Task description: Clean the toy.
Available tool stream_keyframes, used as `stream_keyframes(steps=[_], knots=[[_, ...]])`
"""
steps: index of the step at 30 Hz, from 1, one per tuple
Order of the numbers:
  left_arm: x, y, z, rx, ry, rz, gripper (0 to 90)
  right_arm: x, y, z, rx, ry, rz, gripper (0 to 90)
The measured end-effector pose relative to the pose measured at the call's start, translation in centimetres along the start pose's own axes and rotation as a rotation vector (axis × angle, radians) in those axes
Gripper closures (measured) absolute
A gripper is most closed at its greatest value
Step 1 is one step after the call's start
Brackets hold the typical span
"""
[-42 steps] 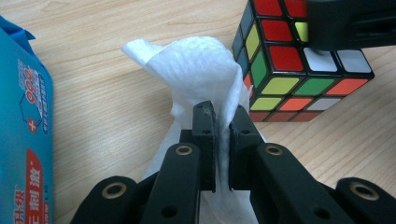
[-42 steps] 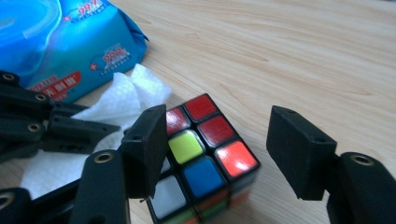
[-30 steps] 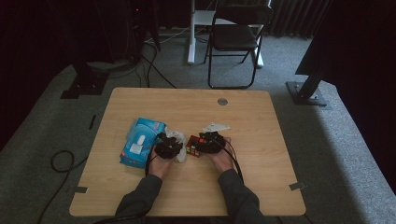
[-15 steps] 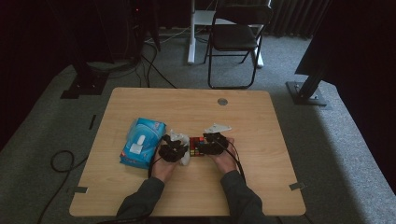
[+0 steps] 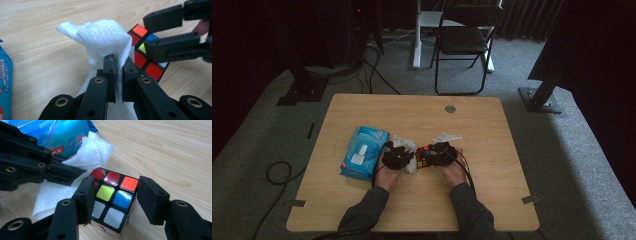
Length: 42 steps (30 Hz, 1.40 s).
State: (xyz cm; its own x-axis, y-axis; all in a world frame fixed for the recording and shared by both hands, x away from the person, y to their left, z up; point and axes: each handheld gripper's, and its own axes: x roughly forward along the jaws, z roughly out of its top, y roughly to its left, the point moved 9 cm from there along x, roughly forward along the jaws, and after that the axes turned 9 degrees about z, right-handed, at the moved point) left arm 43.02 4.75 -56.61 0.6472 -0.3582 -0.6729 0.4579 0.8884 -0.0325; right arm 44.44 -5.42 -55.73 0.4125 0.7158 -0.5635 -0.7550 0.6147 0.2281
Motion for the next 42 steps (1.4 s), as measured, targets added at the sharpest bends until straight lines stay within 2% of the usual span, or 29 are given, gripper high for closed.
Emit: stream_keyframes(steps=[8,12,17,20,22,26,30,33,35,39,42], knots=[[2.5,0.3,-2.0,0.017,0.09,0.015,85.2,0.0,0.0,0.0,0.009,-0.005,0.001,48.7],[2.3,0.4,-1.9,0.018,0.09,0.013,85.2,0.0,0.0,-0.1,0.024,-0.005,0.006,48.8],[0.4,0.0,-0.7,0.007,0.031,-0.013,85.1,0.1,-0.1,-0.2,0.042,-0.019,0.016,49.0],[-0.6,-0.7,-0.6,0.048,0.004,-0.031,85.0,0.0,-0.1,-0.2,0.048,-0.022,0.02,49.1],[-0.9,-1.0,-0.8,0.06,-0.002,-0.041,85.0,0.0,-0.1,-0.2,0.048,-0.02,0.02,49.3],[-0.6,-1.0,-1.2,0.067,0.014,-0.046,85.1,0.0,-0.1,-0.2,0.049,-0.018,0.018,49.5],[0.3,-1.3,-2.2,0.09,0.046,-0.05,85.1,0.0,-0.1,-0.2,0.045,-0.02,0.012,50.3],[1.3,-1.3,-3.0,0.108,0.068,-0.037,85.0,0.0,-0.2,-0.1,0.042,-0.019,0.004,50.8],[1.5,-1.1,-3.0,0.091,0.07,-0.044,84.7,0.0,-0.2,-0.1,0.044,-0.018,0.0,50.8],[1.2,-1.1,-2.7,0.085,0.068,-0.034,84.6,0.0,-0.2,-0.1,0.043,-0.017,-0.002,50.9],[0.0,-1.5,-2.1,0.083,0.039,-0.057,84.7,0.0,-0.2,-0.1,0.044,-0.018,-0.005,50.9]])
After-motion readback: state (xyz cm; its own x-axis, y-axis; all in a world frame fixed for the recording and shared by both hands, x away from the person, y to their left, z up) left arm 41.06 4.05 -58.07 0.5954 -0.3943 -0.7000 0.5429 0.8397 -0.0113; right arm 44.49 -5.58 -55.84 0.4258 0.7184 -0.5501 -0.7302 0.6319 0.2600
